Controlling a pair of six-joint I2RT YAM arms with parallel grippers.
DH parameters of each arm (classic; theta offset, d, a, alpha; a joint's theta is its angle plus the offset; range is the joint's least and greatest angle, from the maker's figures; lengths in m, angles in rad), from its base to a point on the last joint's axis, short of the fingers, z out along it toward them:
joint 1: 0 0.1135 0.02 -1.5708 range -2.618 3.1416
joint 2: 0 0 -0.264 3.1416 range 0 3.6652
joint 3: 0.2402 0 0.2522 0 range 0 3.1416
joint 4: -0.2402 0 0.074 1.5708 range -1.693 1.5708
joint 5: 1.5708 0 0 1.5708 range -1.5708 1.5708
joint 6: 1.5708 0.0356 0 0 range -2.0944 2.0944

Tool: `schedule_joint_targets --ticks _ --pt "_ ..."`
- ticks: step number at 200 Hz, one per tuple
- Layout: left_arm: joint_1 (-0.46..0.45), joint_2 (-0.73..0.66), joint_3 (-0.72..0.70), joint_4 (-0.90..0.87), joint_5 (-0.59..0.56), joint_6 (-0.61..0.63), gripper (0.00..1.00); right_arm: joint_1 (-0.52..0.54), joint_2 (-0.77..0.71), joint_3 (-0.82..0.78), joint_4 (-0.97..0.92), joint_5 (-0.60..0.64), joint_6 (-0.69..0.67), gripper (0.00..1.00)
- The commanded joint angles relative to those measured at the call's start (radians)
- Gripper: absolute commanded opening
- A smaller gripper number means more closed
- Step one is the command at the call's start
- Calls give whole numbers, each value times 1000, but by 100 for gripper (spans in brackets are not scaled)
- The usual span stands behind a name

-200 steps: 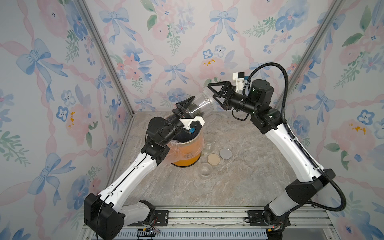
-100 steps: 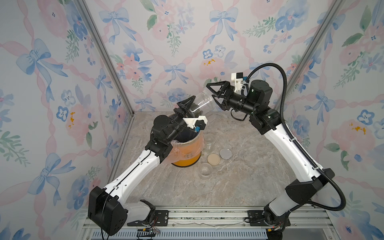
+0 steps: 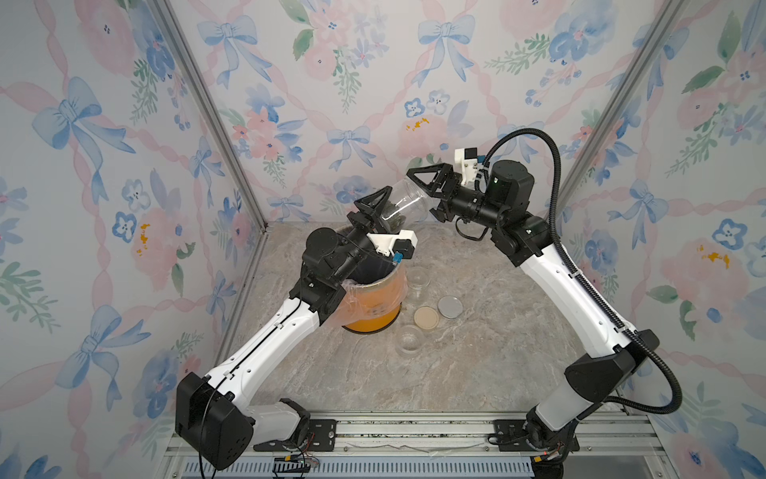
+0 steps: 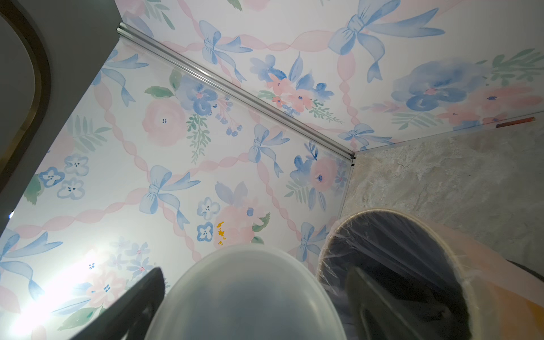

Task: Empty moldy tea leaves from jars
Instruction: Unscrew the lid from the jar.

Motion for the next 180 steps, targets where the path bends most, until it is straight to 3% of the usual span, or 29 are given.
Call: schedule_joint_targets --ticks 1,69,150,180 --pt "-9 -16 17 54 -17 19 27 8 21 4 29 -21 30 96" --pt "-13 -5 8 89 -39 36 27 -1 4 -41 86 -22 61 100" --pt "-19 6 6 90 -40 41 27 1 -3 -52 95 -17 29 75" --pt "-21 8 3 91 -40 24 27 5 -4 -53 94 -17 18 71"
